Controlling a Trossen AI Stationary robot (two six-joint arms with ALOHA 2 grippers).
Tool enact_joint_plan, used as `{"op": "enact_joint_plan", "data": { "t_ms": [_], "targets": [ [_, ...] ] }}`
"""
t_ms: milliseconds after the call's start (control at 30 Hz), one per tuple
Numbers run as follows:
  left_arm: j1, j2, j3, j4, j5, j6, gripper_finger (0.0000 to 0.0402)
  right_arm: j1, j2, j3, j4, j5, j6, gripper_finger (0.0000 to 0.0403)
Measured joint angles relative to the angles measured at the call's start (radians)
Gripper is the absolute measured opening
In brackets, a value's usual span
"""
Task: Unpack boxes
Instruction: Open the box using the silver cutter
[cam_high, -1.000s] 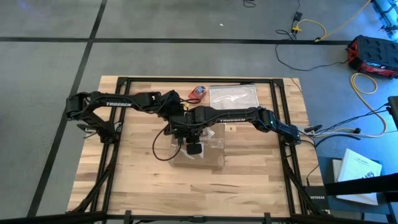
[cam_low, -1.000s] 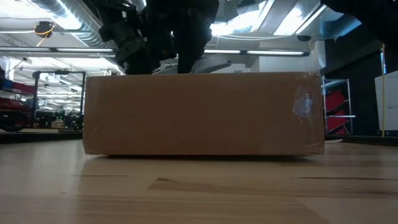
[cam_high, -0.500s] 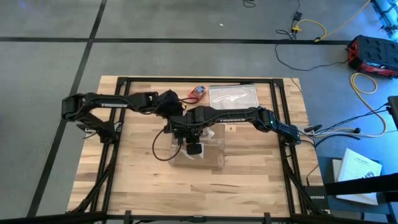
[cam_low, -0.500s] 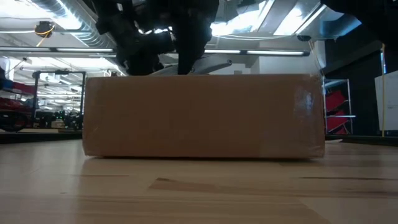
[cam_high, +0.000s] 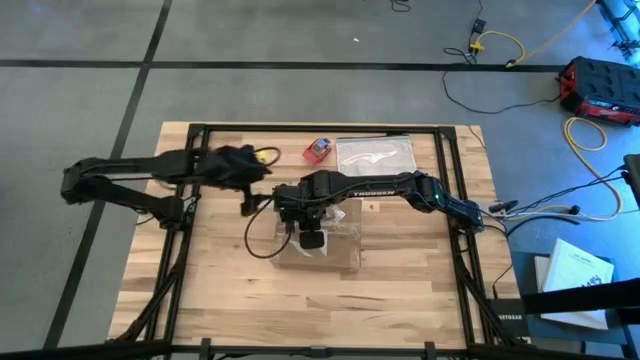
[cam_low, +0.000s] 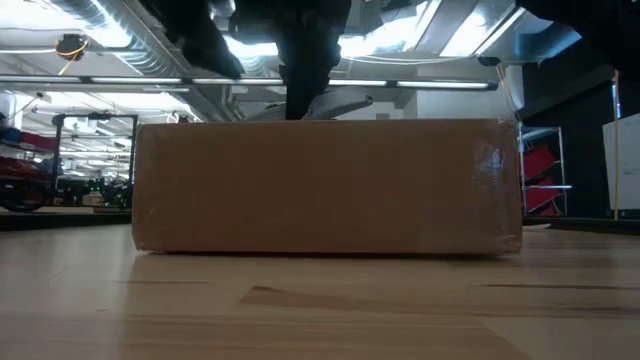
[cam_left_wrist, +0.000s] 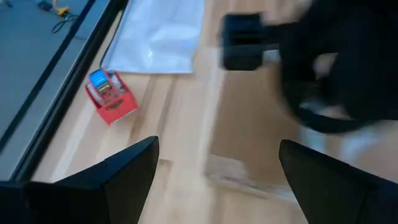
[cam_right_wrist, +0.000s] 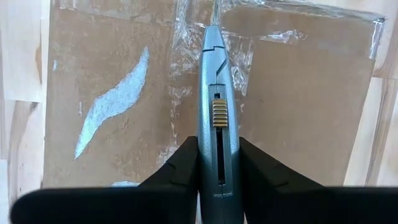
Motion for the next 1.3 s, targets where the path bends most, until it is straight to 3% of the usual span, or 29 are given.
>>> {"op": "enact_joint_plan", "data": {
  "t_ms": [167,400,633,800,900,1033,1167,1300],
  "targets": [
    [-0.117,-0.113,0.001,-0.139,-0.016,-0.151,0.0321,0.000,0.000,0.000,0.002,0.000,0.006,0.0064],
    [-0.372,-0.137,0.000,-0.300,-0.017,-0.418,0.0321,0.000,0.000,0.000,0.003,0.000,0.006,0.0064],
    [-0.740,-0.030,0.000,-0.291,-0.079,-0.723,0.0321,0.000,0.000,0.000,0.004,0.000,0.006,0.0064],
    [-0.952,0.146,0.007,-0.222,-0.304,-0.817,0.0321,0.000,0.000,0.000,0.008,0.000,0.005,0.0064],
    [-0.986,0.281,0.036,-0.213,-0.481,-0.813,0.0321,0.000,0.000,0.000,0.009,0.000,0.005,0.0064],
    [-0.962,0.461,0.076,-0.153,-0.612,-0.687,0.0321,0.000,0.000,0.000,0.010,-0.006,0.005,0.0064],
    [-0.922,0.608,0.120,0.004,-0.618,-0.479,0.0321,0.000,0.000,0.000,0.010,-0.010,0.005,0.0064],
    [-0.883,0.665,0.186,0.035,-0.635,-0.359,0.0321,0.000,0.000,0.000,0.010,-0.015,0.005,0.0063]
  ]
}}
